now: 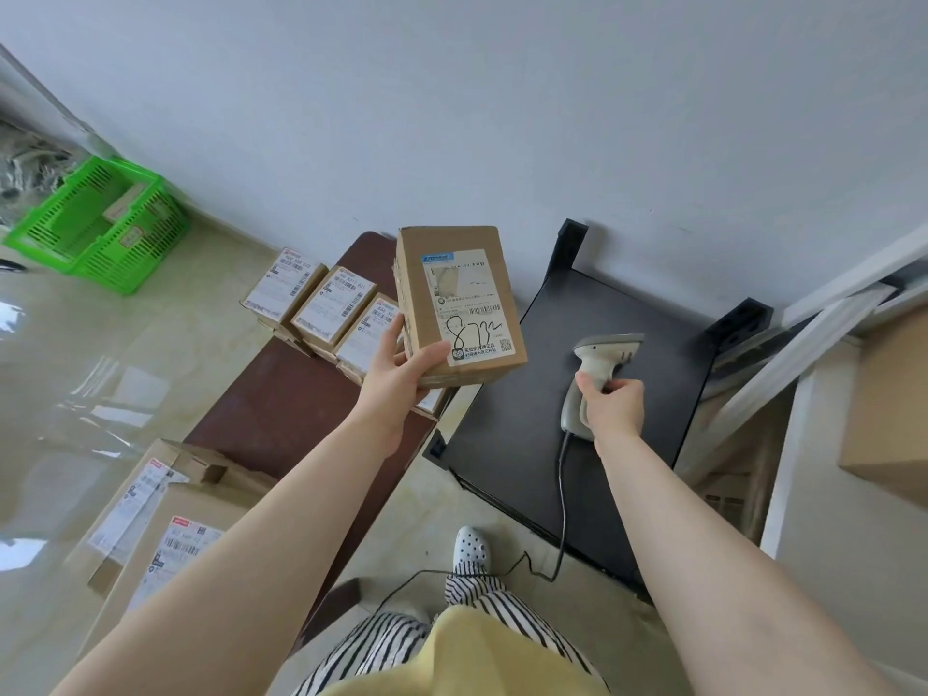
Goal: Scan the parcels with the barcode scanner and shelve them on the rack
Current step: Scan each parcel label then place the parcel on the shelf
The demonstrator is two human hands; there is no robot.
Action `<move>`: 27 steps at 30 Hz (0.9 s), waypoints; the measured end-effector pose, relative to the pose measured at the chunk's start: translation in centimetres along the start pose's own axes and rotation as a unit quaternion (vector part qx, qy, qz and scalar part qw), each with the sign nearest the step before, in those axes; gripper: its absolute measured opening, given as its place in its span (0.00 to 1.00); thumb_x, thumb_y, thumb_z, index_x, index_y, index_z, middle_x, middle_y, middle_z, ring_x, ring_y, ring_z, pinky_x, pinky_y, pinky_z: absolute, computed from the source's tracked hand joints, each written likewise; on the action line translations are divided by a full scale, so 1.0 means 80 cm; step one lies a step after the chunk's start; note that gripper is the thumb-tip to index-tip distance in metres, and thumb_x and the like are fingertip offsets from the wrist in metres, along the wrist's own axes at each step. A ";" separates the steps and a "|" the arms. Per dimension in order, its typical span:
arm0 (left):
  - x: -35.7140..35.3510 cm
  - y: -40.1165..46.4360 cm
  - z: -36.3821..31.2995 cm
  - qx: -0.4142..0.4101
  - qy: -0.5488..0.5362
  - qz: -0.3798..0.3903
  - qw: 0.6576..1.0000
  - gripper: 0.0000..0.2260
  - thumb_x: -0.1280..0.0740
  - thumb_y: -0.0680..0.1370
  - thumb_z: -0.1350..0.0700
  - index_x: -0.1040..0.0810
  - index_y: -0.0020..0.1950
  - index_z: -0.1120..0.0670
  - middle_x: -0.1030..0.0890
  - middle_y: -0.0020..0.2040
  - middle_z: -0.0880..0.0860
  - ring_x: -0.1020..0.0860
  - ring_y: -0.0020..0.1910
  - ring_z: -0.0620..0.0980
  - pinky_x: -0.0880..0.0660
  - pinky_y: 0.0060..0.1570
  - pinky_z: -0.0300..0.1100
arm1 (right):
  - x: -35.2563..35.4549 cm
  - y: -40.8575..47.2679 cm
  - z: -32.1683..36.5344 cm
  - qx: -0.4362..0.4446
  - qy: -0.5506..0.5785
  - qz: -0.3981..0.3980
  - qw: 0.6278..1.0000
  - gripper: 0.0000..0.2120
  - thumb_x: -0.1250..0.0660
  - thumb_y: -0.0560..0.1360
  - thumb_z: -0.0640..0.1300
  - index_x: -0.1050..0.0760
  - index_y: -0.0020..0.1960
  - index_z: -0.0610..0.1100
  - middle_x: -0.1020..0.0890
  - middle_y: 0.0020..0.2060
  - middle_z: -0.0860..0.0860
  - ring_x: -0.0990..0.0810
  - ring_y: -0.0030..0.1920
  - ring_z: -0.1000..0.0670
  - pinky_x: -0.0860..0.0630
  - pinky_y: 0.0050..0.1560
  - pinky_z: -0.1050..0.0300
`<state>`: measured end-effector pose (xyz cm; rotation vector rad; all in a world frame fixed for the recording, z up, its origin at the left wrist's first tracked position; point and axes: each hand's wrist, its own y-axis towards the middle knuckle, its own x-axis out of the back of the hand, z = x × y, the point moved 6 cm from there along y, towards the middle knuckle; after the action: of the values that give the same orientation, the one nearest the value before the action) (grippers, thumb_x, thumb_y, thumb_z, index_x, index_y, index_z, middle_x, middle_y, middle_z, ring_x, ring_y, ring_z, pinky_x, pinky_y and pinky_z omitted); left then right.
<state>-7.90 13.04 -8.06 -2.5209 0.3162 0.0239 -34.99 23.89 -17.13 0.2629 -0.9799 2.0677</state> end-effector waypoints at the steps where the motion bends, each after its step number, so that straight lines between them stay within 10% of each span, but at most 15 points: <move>1: 0.000 -0.003 0.000 -0.002 -0.002 -0.001 1.000 0.32 0.28 0.77 0.56 0.36 0.78 0.41 0.16 0.60 0.50 0.15 0.53 0.48 0.22 0.56 0.45 | 0.001 -0.002 0.001 -0.007 0.000 0.005 1.000 0.25 0.28 0.75 0.55 0.32 0.60 0.39 0.23 0.50 0.46 0.24 0.51 0.43 0.27 0.56 0.48; 7: -0.004 -0.029 -0.001 -0.026 -0.010 0.008 1.000 0.33 0.27 0.78 0.56 0.37 0.78 0.42 0.15 0.59 0.51 0.15 0.54 0.50 0.22 0.62 0.50 | 0.018 -0.041 0.031 0.049 0.018 -0.043 0.998 0.28 0.30 0.73 0.60 0.29 0.63 0.42 0.23 0.59 0.47 0.26 0.64 0.41 0.28 0.62 0.49; 14: -0.013 -0.102 0.021 -0.054 0.003 0.044 0.998 0.33 0.26 0.77 0.54 0.35 0.78 0.42 0.14 0.53 0.46 0.14 0.51 0.48 0.20 0.54 0.45 | -0.007 -0.169 0.056 0.126 0.109 0.273 0.947 0.36 0.33 0.70 0.70 0.28 0.68 0.47 0.19 0.60 0.52 0.22 0.63 0.51 0.28 0.67 0.49; 19: -0.002 -0.199 0.070 -0.051 0.042 0.093 0.993 0.45 0.23 0.62 0.42 0.36 0.78 0.40 0.14 0.57 0.49 0.16 0.56 0.52 0.22 0.62 0.54 | 0.038 -0.248 -0.018 0.118 0.084 0.349 0.926 0.21 0.36 0.78 0.62 0.22 0.62 0.49 0.14 0.55 0.53 0.17 0.57 0.52 0.22 0.61 0.51; 27: -0.002 -0.346 0.199 0.043 0.087 0.185 0.978 0.49 0.23 0.58 0.41 0.36 0.78 0.45 0.14 0.56 0.46 0.16 0.54 0.47 0.28 0.64 0.47 | 0.133 -0.340 -0.181 0.060 0.037 0.338 0.938 0.23 0.31 0.76 0.60 0.22 0.64 0.45 0.15 0.55 0.50 0.18 0.58 0.47 0.22 0.61 0.49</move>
<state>-0.81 44.13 -5.71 -2.3494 0.8374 -0.0638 -19.43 50.54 -6.73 -0.1160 -0.9858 2.7419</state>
